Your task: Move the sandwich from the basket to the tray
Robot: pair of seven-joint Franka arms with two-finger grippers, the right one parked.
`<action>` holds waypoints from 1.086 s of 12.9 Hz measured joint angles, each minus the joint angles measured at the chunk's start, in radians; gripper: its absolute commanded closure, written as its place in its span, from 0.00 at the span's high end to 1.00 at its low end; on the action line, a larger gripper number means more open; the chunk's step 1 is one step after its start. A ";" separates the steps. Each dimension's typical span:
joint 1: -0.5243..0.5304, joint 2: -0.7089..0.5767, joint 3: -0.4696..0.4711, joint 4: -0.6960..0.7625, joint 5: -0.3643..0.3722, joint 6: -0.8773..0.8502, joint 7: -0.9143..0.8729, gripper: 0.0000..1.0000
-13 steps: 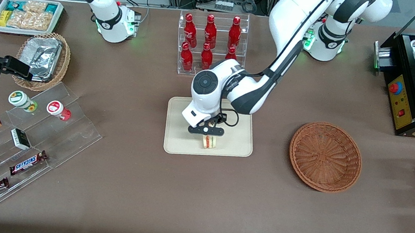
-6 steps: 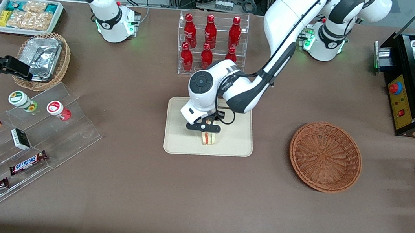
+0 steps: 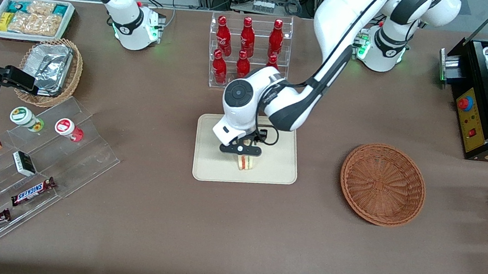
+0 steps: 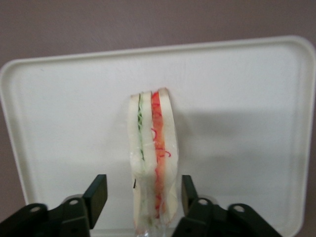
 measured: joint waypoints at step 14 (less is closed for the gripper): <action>0.368 -0.601 0.047 -0.207 -0.013 -0.471 0.399 1.00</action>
